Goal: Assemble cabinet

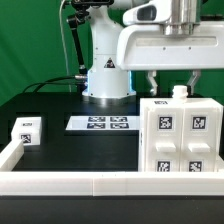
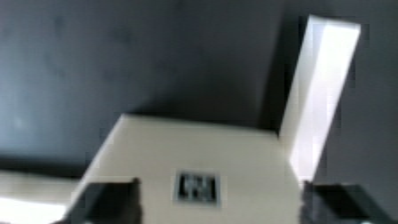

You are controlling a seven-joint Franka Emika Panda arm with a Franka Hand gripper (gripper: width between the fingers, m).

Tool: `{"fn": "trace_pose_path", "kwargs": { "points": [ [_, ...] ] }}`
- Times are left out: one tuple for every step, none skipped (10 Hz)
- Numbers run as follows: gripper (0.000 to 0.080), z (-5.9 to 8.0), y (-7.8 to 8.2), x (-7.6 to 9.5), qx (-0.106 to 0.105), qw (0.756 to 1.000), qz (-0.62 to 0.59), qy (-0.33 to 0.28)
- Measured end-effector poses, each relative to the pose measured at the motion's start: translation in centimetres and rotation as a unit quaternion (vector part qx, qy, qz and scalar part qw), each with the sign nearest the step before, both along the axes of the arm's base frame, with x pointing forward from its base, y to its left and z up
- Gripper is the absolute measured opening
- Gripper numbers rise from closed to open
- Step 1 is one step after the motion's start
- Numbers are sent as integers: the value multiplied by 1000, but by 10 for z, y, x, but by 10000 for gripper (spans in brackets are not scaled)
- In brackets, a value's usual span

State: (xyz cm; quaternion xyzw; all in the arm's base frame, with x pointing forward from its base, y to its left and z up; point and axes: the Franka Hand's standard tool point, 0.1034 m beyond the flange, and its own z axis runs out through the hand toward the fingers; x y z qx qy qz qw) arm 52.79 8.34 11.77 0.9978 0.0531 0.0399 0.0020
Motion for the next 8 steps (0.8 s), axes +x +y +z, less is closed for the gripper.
{"fn": "trace_pose_path", "kwargs": {
  "points": [
    [585, -13, -9, -18, -3, 1000, 2, 9],
    [742, -26, -27, -31, -7, 1000, 12, 11],
    [782, -32, -55, -39, -12, 999, 29, 18],
    [782, -33, -79, -41, -14, 998, 50, 20],
    [796, -33, -108, -43, -14, 998, 65, 21],
    [797, -33, -137, -45, -13, 997, 72, 22],
    [797, -34, -153, -48, -13, 997, 72, 23],
    [797, -36, -168, -49, -12, 997, 72, 24]
  ]
}}
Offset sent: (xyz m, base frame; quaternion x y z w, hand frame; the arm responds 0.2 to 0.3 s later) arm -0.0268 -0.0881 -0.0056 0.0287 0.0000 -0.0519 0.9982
